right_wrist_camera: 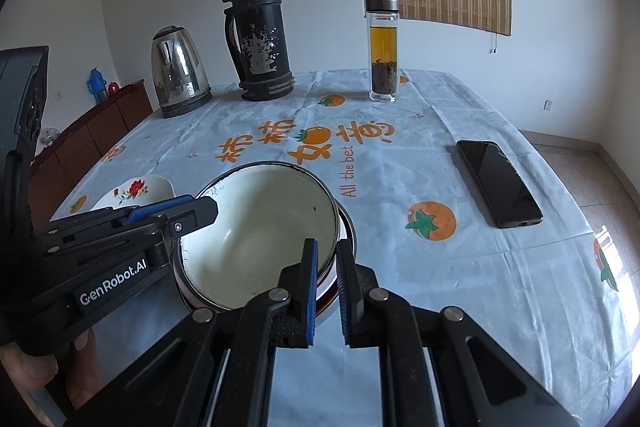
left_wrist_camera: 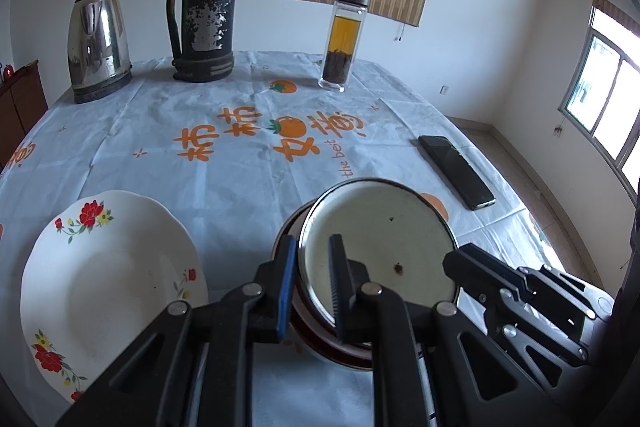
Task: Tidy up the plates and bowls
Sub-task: 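Lower the enamel bowl into the pink bowl with the left gripper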
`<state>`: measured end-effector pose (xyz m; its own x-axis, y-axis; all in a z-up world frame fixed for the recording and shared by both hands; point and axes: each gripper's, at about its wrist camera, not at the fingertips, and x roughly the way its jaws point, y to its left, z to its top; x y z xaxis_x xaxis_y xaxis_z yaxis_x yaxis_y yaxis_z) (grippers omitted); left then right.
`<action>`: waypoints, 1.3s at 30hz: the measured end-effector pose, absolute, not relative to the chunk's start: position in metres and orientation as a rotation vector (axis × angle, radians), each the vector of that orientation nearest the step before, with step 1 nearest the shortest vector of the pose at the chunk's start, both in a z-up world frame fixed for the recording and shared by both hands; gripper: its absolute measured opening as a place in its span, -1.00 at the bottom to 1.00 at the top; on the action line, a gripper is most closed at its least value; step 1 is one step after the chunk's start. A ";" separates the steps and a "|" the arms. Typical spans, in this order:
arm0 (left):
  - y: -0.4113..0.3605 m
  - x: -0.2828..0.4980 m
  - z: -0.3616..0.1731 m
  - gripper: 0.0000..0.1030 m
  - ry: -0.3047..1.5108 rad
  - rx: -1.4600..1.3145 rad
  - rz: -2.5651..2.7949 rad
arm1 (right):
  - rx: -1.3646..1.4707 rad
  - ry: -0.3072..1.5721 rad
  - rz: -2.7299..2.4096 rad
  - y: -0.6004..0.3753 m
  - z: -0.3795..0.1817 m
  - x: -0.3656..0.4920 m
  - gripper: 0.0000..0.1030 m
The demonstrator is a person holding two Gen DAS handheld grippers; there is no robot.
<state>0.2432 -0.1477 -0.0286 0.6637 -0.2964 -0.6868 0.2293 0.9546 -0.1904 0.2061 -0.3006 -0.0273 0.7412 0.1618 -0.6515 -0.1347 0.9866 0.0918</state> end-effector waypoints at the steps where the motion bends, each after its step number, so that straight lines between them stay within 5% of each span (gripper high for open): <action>1: -0.148 0.244 -0.030 -0.75 0.795 -0.090 -0.297 | 0.040 0.717 0.163 -0.301 -0.027 0.206 -0.78; 39: -0.147 0.247 -0.035 -0.75 0.808 -0.104 -0.310 | 0.033 0.710 0.165 -0.300 -0.023 0.205 -0.76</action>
